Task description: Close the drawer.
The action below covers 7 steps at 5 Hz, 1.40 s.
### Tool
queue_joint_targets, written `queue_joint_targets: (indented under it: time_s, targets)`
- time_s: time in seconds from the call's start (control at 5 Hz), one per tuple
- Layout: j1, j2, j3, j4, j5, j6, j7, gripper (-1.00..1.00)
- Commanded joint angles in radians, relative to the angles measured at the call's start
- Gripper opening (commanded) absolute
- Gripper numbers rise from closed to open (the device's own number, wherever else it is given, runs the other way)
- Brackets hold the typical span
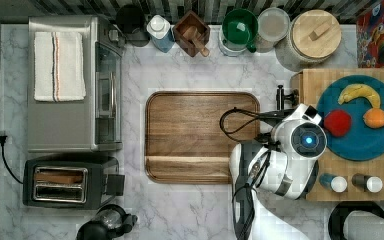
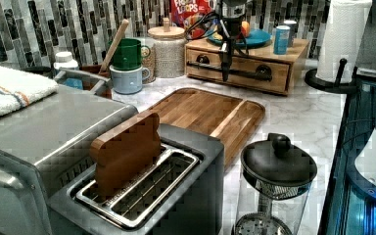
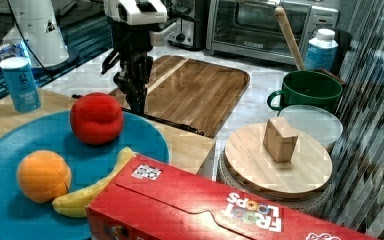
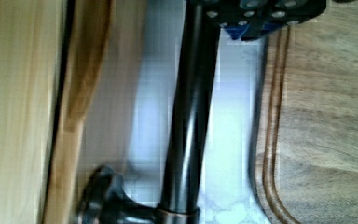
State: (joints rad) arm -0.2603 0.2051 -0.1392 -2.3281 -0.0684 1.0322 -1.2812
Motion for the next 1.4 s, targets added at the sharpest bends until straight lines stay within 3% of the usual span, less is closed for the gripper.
queue_joint_targets:
  time_s: [0.2,1.4]
  targets:
    - [-0.089,0.117,-0.115,0.314,-0.123,-0.024,-0.097,-1.00]
    - [-0.090,0.087,-0.109,0.303,-0.144,-0.048,-0.068,-1.00]
